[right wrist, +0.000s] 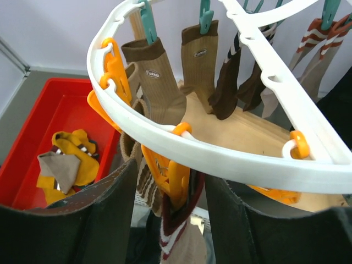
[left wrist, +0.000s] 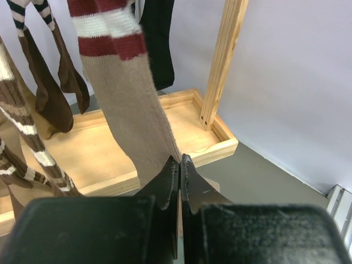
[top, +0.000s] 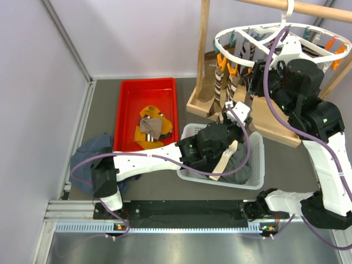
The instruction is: Remove the socks clipped to the hanger
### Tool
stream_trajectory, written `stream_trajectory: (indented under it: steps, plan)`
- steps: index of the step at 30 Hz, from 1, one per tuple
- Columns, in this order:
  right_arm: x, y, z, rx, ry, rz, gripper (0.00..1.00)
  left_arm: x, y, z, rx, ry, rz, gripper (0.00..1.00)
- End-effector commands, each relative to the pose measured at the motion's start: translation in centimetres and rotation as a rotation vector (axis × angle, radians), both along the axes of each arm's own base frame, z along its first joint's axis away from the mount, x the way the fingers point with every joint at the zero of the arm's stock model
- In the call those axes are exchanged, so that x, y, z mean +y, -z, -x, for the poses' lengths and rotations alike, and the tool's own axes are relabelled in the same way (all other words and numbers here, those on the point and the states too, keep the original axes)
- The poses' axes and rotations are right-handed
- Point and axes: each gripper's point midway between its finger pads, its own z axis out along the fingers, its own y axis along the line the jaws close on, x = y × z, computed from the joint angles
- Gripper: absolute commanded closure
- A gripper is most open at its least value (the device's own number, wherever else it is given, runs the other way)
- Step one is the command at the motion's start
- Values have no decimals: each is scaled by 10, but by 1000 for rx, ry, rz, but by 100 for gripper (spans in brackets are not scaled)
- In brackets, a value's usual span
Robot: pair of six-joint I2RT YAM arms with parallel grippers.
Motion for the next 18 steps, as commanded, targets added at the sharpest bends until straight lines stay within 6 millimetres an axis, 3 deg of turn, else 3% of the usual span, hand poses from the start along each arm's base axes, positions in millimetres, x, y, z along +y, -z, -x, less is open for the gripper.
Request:
stream_trajectory:
  steps: [1, 10, 18]
  plan:
    - [-4, -29, 2, -81, 22, -17, 48, -1, -26, 1, -27, 0, 58, 100]
    - [-6, -36, 4, -99, 73, 21, 46, -3, -21, 2, -25, -2, 46, 100]
    - [-7, -31, 1, -70, 147, 78, 45, -1, -19, 0, -55, -42, 18, 100]
